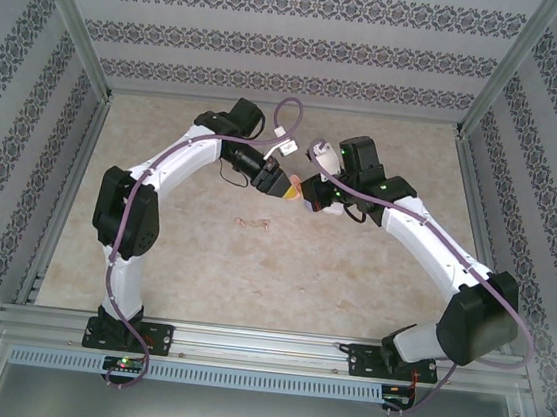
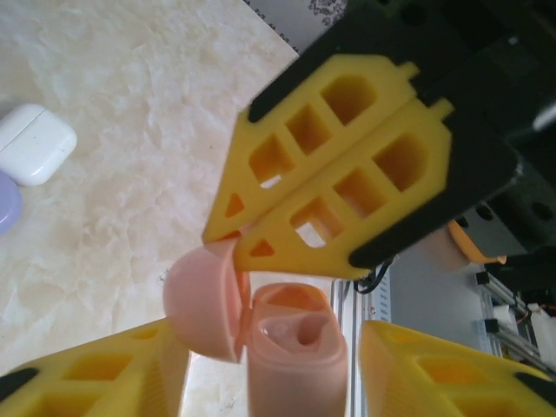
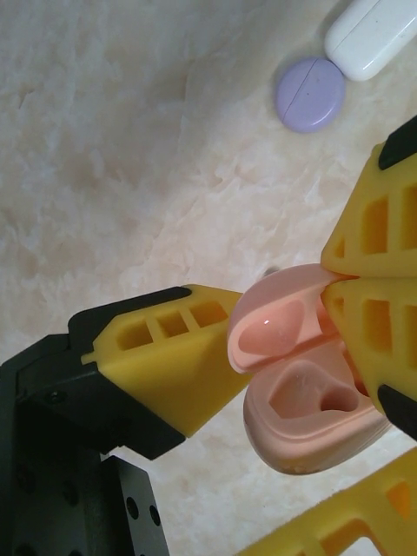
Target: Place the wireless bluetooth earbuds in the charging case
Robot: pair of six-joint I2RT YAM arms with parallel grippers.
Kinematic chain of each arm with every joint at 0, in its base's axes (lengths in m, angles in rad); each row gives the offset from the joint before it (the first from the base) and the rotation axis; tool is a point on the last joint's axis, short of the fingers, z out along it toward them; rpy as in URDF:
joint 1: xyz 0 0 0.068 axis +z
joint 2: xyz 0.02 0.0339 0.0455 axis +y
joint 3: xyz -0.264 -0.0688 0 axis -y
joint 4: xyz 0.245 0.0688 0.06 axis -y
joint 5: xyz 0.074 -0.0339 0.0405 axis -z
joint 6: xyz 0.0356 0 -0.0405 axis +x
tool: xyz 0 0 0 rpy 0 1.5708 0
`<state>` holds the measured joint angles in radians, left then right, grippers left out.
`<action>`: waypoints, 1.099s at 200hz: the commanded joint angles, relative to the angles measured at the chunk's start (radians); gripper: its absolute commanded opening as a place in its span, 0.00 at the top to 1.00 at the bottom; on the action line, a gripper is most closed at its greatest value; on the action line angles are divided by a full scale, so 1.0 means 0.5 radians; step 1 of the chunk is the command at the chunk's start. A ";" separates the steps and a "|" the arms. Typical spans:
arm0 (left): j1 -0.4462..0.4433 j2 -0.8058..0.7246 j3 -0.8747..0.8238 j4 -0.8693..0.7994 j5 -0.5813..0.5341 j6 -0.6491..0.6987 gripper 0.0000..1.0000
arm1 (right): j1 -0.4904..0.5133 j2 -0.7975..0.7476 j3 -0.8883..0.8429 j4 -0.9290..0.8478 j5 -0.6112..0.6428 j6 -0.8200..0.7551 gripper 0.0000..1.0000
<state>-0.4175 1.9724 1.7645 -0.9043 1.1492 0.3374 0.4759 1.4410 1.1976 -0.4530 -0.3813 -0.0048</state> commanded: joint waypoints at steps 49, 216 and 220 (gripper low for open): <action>0.000 0.047 0.097 -0.176 0.130 0.165 0.67 | 0.020 0.037 0.069 0.001 0.021 -0.037 1.00; 0.243 -0.407 -0.483 0.807 -0.005 -0.437 1.00 | -0.062 -0.429 -0.080 0.053 0.036 0.315 0.15; 0.248 -0.435 -0.508 0.848 -0.025 -0.462 1.00 | -0.059 -0.434 -0.086 0.044 0.074 0.319 0.11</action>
<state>-0.3111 1.8660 1.5639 -0.7017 1.1728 0.2340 0.4450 1.2446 1.1915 -0.4198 -0.3725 0.1181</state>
